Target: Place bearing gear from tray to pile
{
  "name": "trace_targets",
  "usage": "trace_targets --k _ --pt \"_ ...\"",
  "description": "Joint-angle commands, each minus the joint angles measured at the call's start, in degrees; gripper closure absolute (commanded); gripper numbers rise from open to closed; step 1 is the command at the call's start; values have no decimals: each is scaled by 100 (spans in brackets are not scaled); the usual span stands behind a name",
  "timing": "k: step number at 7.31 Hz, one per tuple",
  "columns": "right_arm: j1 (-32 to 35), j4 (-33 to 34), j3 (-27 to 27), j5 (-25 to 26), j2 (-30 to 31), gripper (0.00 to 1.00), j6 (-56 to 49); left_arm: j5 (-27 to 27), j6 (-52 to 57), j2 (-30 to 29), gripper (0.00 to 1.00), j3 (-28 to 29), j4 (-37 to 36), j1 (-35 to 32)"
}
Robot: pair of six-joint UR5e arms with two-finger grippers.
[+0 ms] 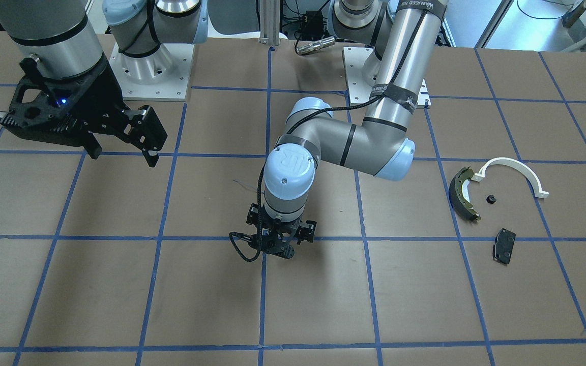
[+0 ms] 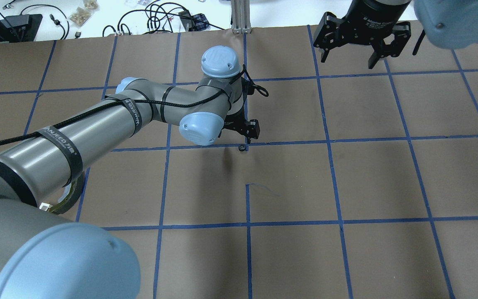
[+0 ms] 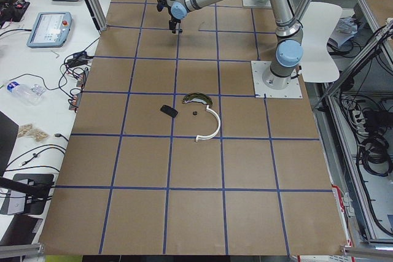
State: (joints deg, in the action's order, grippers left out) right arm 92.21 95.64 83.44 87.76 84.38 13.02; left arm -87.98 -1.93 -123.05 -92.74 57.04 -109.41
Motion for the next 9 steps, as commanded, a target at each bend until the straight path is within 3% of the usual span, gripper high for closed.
trace_targets --k 1,2,3,4,5,6,7,8,9 --pt "7 7 -3 13 0 0 24 122 0 -79 1 -16 17 -98" --pt "16 42 -3 39 0 0 -27 132 0 -79 4 -8 44 -98" --pt "25 51 -3 222 0 0 -19 132 0 -114 17 -8 44 -98" --pt "25 60 5 224 0 0 -37 132 8 -123 38 -8 44 -98" --pt "25 60 6 189 0 0 -45 123 8 -123 40 -8 44 -98" --pt "25 60 14 224 0 0 -54 123 8 -114 56 -8 70 -98" --pt "25 60 14 216 0 0 -46 114 8 -106 89 45 88 -89" --pt "25 60 14 215 0 0 -46 166 8 -106 100 54 97 -89" --pt "25 60 14 189 0 0 -46 176 8 -106 100 54 97 -89"
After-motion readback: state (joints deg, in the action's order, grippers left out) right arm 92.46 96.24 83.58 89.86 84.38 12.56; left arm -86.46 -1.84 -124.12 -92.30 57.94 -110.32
